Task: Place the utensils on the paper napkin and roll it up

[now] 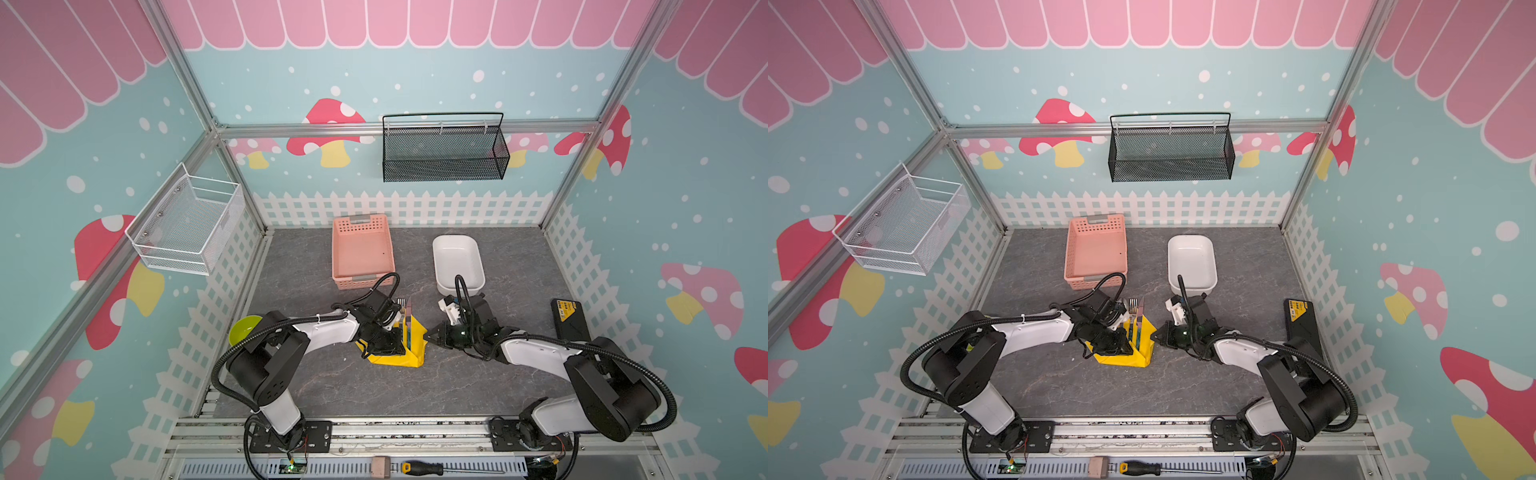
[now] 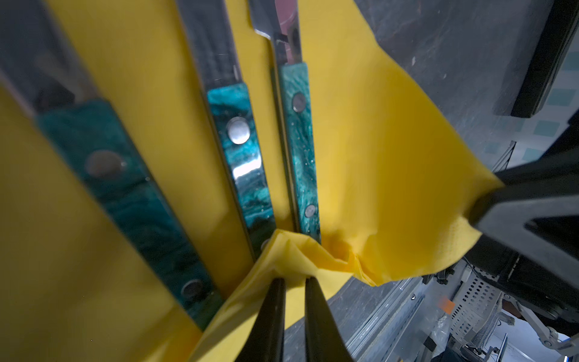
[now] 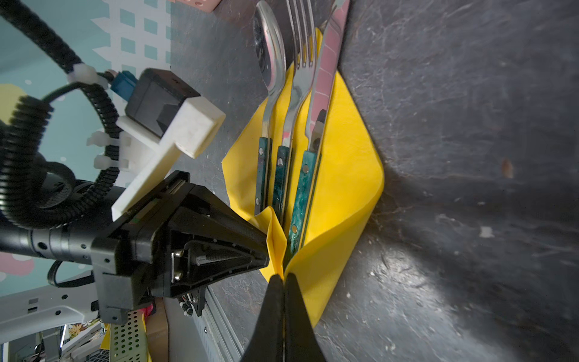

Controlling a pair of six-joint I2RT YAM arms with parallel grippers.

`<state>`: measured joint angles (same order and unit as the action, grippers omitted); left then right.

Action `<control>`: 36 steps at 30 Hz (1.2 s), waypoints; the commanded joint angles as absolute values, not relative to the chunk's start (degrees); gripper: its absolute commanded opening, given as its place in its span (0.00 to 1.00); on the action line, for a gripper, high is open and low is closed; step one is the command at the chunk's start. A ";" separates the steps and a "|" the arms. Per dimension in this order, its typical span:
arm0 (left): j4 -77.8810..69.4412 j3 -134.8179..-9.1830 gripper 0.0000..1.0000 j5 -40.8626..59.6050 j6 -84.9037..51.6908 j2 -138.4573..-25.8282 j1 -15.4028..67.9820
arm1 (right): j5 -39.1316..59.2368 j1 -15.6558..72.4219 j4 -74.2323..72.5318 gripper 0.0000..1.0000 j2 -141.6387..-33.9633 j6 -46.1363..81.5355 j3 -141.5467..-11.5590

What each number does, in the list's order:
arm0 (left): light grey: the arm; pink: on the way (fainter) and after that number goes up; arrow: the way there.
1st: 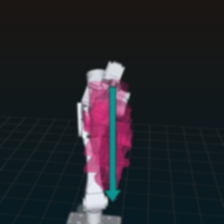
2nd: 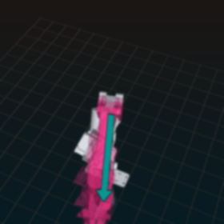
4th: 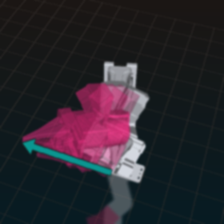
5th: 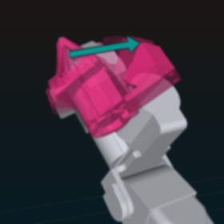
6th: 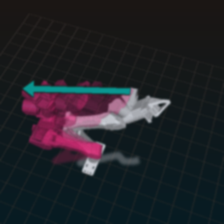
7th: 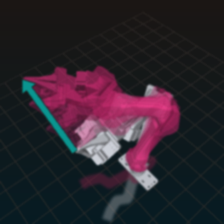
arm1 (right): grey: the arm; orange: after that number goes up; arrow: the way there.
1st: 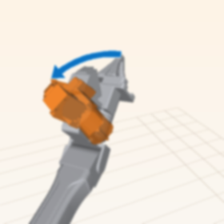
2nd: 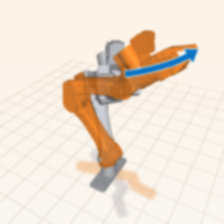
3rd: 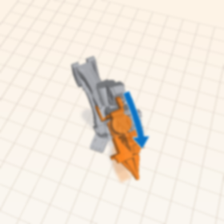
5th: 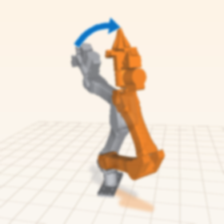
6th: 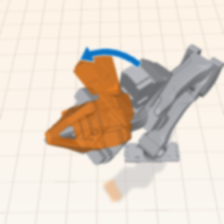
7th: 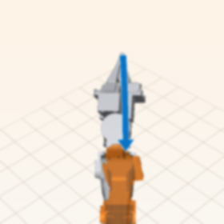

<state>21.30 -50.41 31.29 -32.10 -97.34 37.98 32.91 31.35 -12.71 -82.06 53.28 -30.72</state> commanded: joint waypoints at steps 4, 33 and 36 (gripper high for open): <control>21.72 -51.03 0.17 30.85 -30.66 -98.88 38.23 | 30.30 34.54 -13.79 0.00 -84.47 56.82 -33.80; 22.89 -50.32 0.16 29.40 -30.45 -96.12 38.23 | 28.38 41.63 -16.62 0.00 -92.91 59.21 -40.92; 23.55 -50.62 0.17 29.44 -30.41 -94.90 38.14 | 25.04 41.57 -11.78 0.00 -90.84 57.13 -40.58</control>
<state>22.00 -50.52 30.85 -31.24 -96.95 38.00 28.03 41.17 -15.66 -92.77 58.81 -40.80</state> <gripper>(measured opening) 0.169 0.046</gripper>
